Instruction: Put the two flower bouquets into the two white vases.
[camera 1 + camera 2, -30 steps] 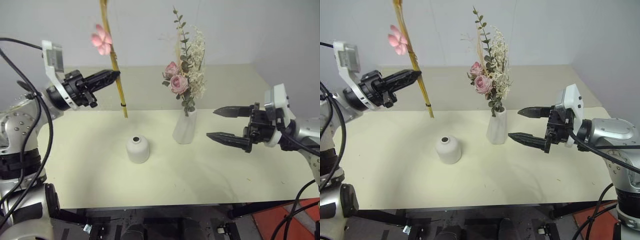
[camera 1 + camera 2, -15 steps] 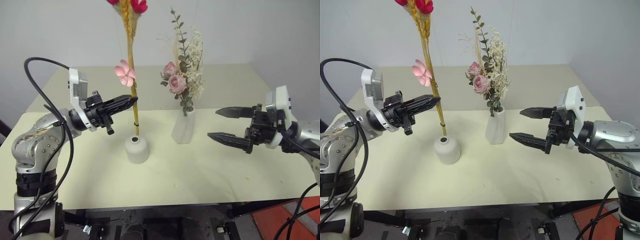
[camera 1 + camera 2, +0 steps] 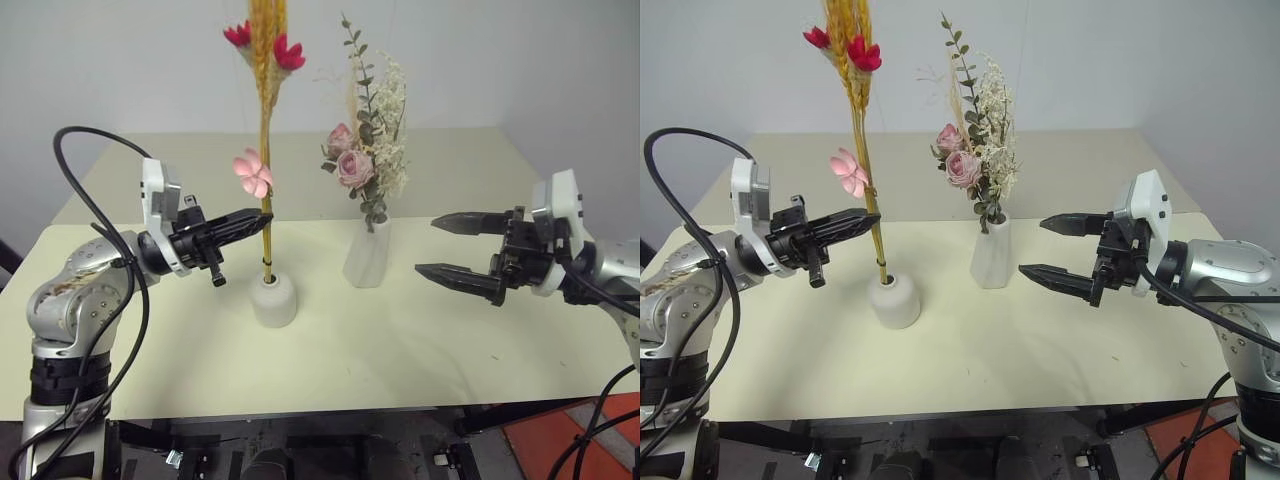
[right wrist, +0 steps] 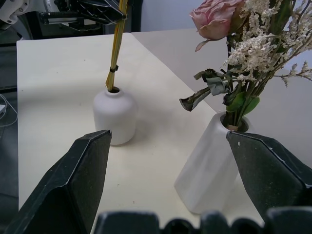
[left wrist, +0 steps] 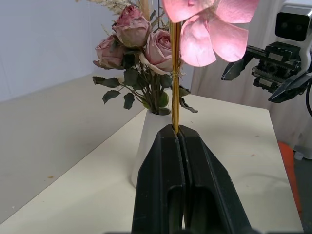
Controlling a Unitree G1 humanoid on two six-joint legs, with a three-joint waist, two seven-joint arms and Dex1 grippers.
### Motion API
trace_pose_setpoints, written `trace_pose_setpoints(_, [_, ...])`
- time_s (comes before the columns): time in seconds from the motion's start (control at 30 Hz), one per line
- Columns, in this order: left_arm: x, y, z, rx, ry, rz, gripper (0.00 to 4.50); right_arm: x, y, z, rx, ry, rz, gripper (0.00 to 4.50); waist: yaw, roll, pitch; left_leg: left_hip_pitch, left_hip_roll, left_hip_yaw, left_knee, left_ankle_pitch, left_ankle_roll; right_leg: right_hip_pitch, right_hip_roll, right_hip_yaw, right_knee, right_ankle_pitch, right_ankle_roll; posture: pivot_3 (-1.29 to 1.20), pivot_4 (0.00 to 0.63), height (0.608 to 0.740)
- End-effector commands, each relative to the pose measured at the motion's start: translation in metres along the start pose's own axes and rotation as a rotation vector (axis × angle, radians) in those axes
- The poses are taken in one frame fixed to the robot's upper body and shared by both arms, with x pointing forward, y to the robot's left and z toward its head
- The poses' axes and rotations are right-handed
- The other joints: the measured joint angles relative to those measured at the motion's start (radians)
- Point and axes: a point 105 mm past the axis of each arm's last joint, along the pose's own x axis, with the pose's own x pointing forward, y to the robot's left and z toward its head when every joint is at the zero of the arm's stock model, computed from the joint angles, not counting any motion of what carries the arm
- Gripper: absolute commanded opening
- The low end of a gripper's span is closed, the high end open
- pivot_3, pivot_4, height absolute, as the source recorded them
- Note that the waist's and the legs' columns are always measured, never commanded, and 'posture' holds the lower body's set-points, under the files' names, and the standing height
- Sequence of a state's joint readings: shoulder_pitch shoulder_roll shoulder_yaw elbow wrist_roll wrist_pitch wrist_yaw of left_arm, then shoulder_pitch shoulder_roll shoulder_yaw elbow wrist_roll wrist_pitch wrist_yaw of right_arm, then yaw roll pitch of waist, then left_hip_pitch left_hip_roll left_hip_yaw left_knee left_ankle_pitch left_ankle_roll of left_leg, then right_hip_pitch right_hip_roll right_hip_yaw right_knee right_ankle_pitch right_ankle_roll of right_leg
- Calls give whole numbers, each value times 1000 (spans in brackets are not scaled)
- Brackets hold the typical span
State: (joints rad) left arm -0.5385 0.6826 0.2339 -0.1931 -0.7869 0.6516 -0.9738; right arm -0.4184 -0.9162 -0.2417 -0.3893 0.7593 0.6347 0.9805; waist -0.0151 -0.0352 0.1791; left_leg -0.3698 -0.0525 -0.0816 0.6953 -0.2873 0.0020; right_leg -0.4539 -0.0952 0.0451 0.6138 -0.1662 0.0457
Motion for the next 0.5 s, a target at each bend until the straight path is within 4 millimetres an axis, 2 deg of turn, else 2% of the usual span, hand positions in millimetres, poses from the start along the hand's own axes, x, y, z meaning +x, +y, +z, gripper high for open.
trace_pose_setpoints(0.03, [1, -2, 9, 54, -21, -10, 34, -3, -1, 10, -48, -21, -13, 4500, 0, 0, 0, 0, 0, 0, 0, 0, 0, 0, 0, 0, 0, 0, 0, 0, 150, 740])
trace_pose_setpoints(0.5, [4, 0, 1, 39, -4, -7, 34, -4, 2, 9, -48, -21, -17, 4500, 0, 0, 0, 0, 0, 0, 0, 0, 0, 0, 0, 0, 0, 0, 0, 0, 150, 740])
